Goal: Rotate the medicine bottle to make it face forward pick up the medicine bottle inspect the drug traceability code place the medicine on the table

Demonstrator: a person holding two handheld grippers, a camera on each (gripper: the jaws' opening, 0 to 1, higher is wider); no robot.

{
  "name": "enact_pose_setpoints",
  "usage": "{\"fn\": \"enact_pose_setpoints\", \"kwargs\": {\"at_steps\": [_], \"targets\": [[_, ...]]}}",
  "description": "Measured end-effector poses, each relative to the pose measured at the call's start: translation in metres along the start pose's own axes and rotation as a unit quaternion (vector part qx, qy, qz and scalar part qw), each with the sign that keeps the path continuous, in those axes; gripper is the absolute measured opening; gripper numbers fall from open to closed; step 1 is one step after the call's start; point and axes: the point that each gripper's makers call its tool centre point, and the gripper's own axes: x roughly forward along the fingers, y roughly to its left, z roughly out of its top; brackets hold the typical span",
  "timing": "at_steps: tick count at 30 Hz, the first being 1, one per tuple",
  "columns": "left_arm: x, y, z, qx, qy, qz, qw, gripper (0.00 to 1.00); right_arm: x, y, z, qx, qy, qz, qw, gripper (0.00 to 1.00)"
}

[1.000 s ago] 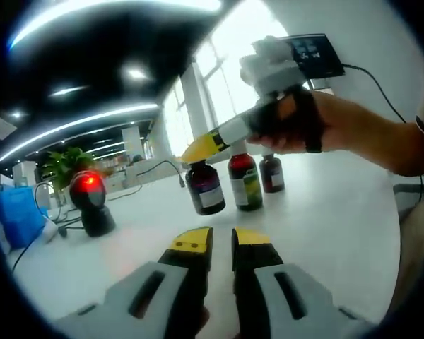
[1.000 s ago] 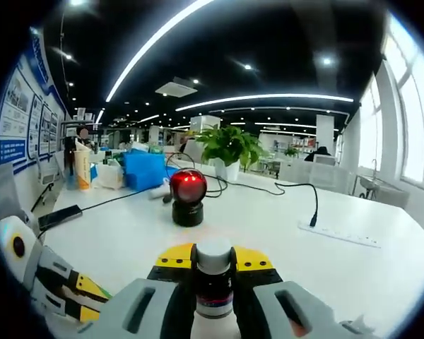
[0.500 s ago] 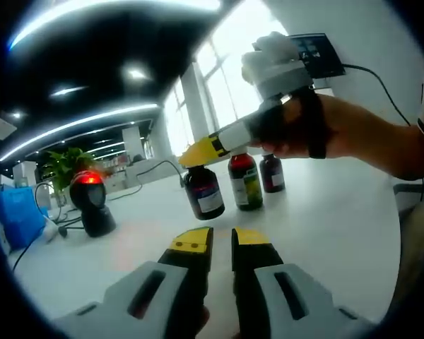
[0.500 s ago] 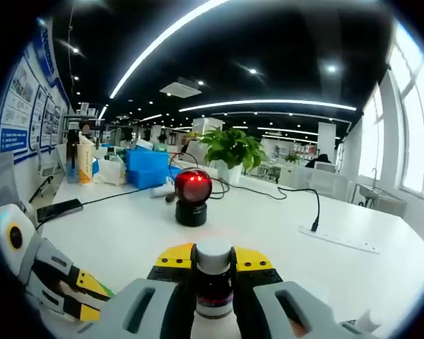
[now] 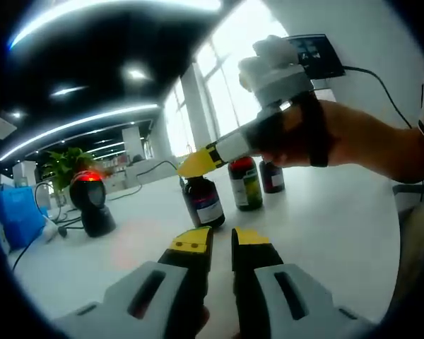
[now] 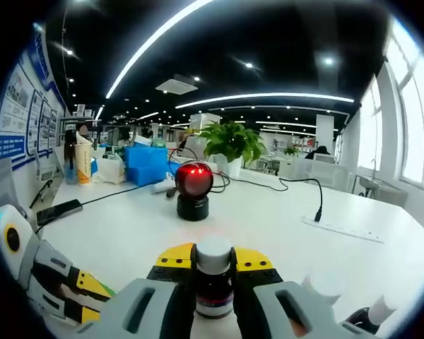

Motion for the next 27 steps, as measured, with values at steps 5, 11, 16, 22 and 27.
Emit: {"fn": "enact_pose_setpoints", "kwargs": {"at_steps": [5,11,16,22,27], "targets": [[0.0,0.0,0.0,0.0,0.0,0.001,1.0,0.03,-0.001,-0.001,-0.001,0.005,0.0,-0.002,1.0,0.15],[0.0,0.0,0.0,0.001,0.0,0.0,1.0,0.03,0.001,-0.005,-0.007,0.024,0.003,-0.009,0.9997,0.15],[0.0,0.0,0.0,0.001,0.001,0.0,1.0,0.03,0.001,-0.009,-0.004,0.024,0.001,-0.015,0.9996,0.15],[0.0,0.0,0.0,0.001,0.001,0.0,1.0,0.03,0.0,-0.01,-0.003,0.014,-0.007,-0.021,0.9996,0.16],[0.0,0.0,0.0,0.002,0.001,0.001,1.0,0.03,-0.001,-0.011,-0.003,0.004,-0.009,-0.026,0.9996,0.18]]}}
